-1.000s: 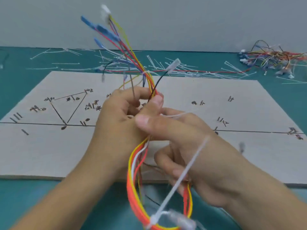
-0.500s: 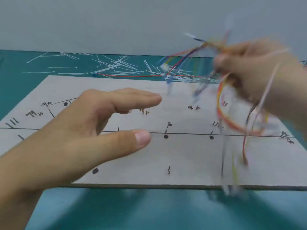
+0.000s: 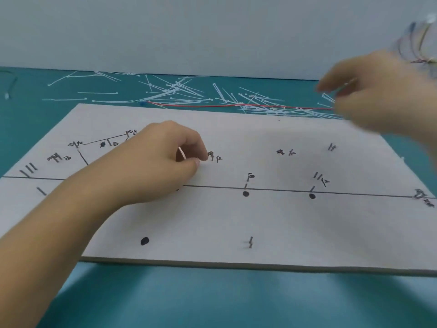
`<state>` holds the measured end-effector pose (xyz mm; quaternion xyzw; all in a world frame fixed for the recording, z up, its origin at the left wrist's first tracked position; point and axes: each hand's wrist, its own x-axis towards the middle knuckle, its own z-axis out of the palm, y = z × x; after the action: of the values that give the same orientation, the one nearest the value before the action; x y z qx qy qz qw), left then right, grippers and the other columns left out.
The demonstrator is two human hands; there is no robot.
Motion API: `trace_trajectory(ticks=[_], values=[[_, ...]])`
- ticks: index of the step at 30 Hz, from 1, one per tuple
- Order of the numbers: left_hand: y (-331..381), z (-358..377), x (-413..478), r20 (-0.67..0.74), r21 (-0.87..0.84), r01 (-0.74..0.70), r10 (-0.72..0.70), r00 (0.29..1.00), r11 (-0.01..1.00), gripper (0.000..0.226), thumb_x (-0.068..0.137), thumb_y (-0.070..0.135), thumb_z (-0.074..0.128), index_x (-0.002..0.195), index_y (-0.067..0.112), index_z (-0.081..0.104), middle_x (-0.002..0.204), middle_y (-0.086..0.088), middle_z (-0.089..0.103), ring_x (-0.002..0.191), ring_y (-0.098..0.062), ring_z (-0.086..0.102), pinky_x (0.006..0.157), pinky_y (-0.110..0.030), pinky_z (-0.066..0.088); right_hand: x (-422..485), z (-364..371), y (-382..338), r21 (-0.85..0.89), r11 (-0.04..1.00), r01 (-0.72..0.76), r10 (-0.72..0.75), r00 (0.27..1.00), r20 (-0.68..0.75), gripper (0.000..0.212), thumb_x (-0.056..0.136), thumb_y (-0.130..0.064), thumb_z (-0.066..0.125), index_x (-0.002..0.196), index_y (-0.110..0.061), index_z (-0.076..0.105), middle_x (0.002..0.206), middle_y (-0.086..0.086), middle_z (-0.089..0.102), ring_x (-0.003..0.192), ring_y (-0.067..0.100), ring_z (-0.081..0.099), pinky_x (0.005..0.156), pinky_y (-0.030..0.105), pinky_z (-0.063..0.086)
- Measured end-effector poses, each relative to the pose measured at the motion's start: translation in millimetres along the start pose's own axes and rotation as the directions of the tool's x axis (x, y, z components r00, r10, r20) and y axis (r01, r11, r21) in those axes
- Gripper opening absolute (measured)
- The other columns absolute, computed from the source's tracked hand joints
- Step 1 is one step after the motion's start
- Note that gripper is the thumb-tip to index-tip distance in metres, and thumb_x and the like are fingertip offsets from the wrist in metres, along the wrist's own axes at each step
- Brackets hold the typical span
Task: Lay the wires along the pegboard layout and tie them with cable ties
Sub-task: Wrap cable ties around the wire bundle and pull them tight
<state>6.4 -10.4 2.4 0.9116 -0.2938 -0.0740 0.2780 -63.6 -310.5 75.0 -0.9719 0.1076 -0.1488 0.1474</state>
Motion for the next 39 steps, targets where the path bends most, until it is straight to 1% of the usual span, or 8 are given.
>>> trace_trajectory(ticks=[5, 10, 13, 17, 21, 30, 34, 39], values=[[-2.8, 20.4, 12.5, -0.113, -0.001, -0.046, 0.045, 0.993, 0.999, 0.017, 0.092, 0.018, 0.064, 0.093, 0.031, 0.074, 0.087, 0.012, 0.067, 0.074, 0.001, 0.059, 0.067, -0.027, 0.045, -42.6, 89.3, -69.9, 0.173, 0.951, 0.257, -0.298, 0.91, 0.289, 0.003, 0.084, -0.025, 0.063, 0.083, -0.028, 0.064, 0.079, -0.014, 0.063, 0.077, 0.0, 0.058, 0.071, 0.031, 0.052], [-17.2, 26.3, 10.7, -0.189, -0.094, -0.067, 0.049, 0.981, 0.993, 0.017, 0.091, 0.017, 0.067, 0.087, 0.032, 0.074, 0.081, 0.017, 0.065, 0.072, -0.005, 0.06, 0.066, -0.024, 0.047, -54.7, 99.9, -57.9, 0.278, 0.914, 0.297, -0.371, 0.889, 0.268, 0.026, 0.078, -0.052, 0.069, 0.076, -0.029, 0.059, 0.078, -0.014, 0.059, 0.079, 0.002, 0.058, 0.069, 0.029, 0.049], [-24.8, 15.2, 6.5, -0.154, -0.113, -0.025, 0.007, 0.988, 0.993, 0.015, 0.092, 0.023, 0.067, 0.088, 0.036, 0.073, 0.084, 0.025, 0.066, 0.071, -0.002, 0.062, 0.063, -0.023, 0.047, -56.0, 90.5, -47.8, 0.3, 0.913, 0.276, -0.368, 0.874, 0.316, 0.016, 0.078, -0.04, 0.072, 0.076, -0.03, 0.061, 0.082, -0.014, 0.057, 0.083, 0.003, 0.058, 0.071, 0.024, 0.048], [-31.4, 3.9, -3.1, -0.04, -0.093, 0.007, -0.011, 0.999, 0.996, 0.004, 0.091, 0.035, 0.067, 0.088, 0.034, 0.07, 0.074, 0.013, 0.07, 0.059, -0.005, 0.06, 0.059, -0.029, 0.049, -49.8, 85.9, -38.0, 0.288, 0.934, 0.213, -0.303, 0.898, 0.318, 0.014, 0.08, -0.029, 0.077, 0.073, -0.029, 0.065, 0.078, -0.017, 0.064, 0.073, 0.003, 0.061, 0.061, 0.017, 0.048], [-23.0, 10.2, -5.1, -0.097, -0.074, -0.018, 0.011, 0.995, 0.997, 0.018, 0.09, 0.037, 0.067, 0.078, 0.024, 0.065, 0.064, 0.009, 0.067, 0.051, -0.004, 0.053, 0.049, -0.015, 0.04, -49.7, 87.7, -40.1, 0.318, 0.922, 0.221, -0.318, 0.9, 0.299, 0.012, 0.077, -0.02, 0.073, 0.067, -0.022, 0.065, 0.063, -0.008, 0.064, 0.057, 0.006, 0.057, 0.051, 0.021, 0.047], [-20.6, 8.6, -2.6, -0.446, -0.174, 0.078, -0.149, 0.882, 0.982, 0.02, 0.09, 0.045, 0.07, 0.085, 0.029, 0.059, 0.097, 0.021, 0.057, 0.099, 0.001, 0.05, 0.075, -0.015, 0.033, -42.0, 74.7, -29.9, 0.258, 0.941, 0.218, -0.298, 0.895, 0.333, 0.009, 0.071, -0.019, 0.072, 0.064, -0.021, 0.067, 0.057, -0.006, 0.063, 0.052, 0.008, 0.056, 0.048, 0.023, 0.047], [-19.5, 11.1, -1.8, -0.279, -0.084, 0.196, -0.211, 0.937, 0.977, 0.021, 0.087, 0.054, 0.065, 0.093, 0.034, 0.06, 0.101, 0.02, 0.055, 0.108, -0.014, 0.05, 0.09, -0.037, 0.041, -38.5, 66.0, -22.0, 0.181, 0.964, 0.194, -0.25, 0.896, 0.368, 0.006, 0.071, -0.022, 0.07, 0.066, -0.021, 0.067, 0.058, -0.005, 0.063, 0.053, 0.009, 0.057, 0.049, 0.026, 0.048], [-14.9, 17.3, 3.2, -0.239, 0.066, 0.156, -0.136, 0.961, 0.986, 0.017, 0.087, 0.05, 0.063, 0.097, 0.036, 0.065, 0.104, 0.016, 0.053, 0.11, -0.016, 0.046, 0.099, -0.04, 0.036, -39.7, 65.1, -26.0, 0.115, 0.966, 0.231, -0.257, 0.9, 0.352, 0.01, 0.07, -0.023, 0.068, 0.063, -0.019, 0.063, 0.058, -0.007, 0.062, 0.056, 0.011, 0.058, 0.049, 0.032, 0.051]])
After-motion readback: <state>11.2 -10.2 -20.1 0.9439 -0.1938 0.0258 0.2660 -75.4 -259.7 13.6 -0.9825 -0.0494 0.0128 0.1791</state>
